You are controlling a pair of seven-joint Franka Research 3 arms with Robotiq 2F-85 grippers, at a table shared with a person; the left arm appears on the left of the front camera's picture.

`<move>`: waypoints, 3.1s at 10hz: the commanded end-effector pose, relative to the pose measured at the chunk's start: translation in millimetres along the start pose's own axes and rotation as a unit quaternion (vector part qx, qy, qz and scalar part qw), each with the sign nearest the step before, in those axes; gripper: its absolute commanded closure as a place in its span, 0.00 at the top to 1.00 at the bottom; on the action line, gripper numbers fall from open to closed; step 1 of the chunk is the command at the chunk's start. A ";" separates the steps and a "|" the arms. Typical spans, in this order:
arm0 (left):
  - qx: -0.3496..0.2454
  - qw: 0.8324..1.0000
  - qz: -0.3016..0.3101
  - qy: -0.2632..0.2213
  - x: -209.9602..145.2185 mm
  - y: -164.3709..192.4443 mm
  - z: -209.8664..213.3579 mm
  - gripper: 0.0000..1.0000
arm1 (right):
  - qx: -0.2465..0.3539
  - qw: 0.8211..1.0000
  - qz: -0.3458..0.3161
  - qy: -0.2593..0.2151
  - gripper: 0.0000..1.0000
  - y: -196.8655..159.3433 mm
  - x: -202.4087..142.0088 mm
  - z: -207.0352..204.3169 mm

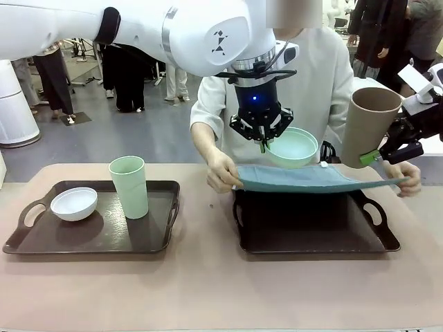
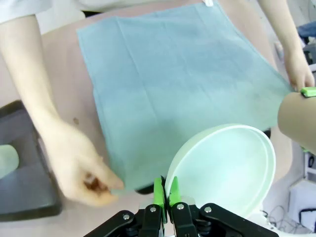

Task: Set up a tray with a mat and arrange the tableware.
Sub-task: Place the Picnic Bowl and Reusable plastic cup back onto the Handle tray in front of the human's position.

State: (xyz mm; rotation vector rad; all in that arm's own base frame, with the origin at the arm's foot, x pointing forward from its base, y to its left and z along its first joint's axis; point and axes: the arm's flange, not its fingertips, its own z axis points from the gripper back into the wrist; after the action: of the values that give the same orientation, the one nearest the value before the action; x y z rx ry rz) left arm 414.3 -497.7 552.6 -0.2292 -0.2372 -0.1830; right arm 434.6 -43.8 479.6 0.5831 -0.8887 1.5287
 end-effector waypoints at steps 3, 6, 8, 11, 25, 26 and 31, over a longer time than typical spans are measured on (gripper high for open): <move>-0.002 1.000 -0.004 0.000 0.8 0.6 1.7 0.00 | -0.001 1.000 0.003 0.002 0.59 -3.8 0.5 1.0; -0.002 1.000 -0.004 0.000 0.8 0.6 1.7 0.00 | -0.001 1.000 0.003 0.002 0.59 -3.8 0.5 1.0; -0.002 1.000 -0.004 0.000 0.8 0.6 1.7 0.00 | -0.001 1.000 0.003 0.002 0.59 -3.8 0.5 1.0; -0.002 1.000 -0.004 0.000 0.8 0.6 1.7 0.00 | -0.001 1.000 0.003 0.002 0.59 -3.8 0.5 1.0; -0.010 1.000 -0.006 0.028 16.6 32.2 -68.8 0.04 | 0.038 0.997 -0.021 -0.059 0.78 -17.3 -62.9 -29.8; -0.021 0.999 0.001 0.031 18.3 39.2 -86.1 0.04 | 0.044 0.996 -0.041 -0.066 0.78 -18.9 -82.5 -37.9; -0.011 0.998 0.006 0.063 20.3 35.7 -155.0 0.04 | 0.065 0.995 -0.072 -0.024 0.78 -20.3 -132.1 -80.8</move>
State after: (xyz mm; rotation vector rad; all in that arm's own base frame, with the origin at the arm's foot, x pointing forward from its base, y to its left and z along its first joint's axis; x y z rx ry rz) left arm 474.1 -501.3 399.0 -0.2346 -0.1200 -0.1889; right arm 481.1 -58.8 329.7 0.8024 -0.7790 1.4363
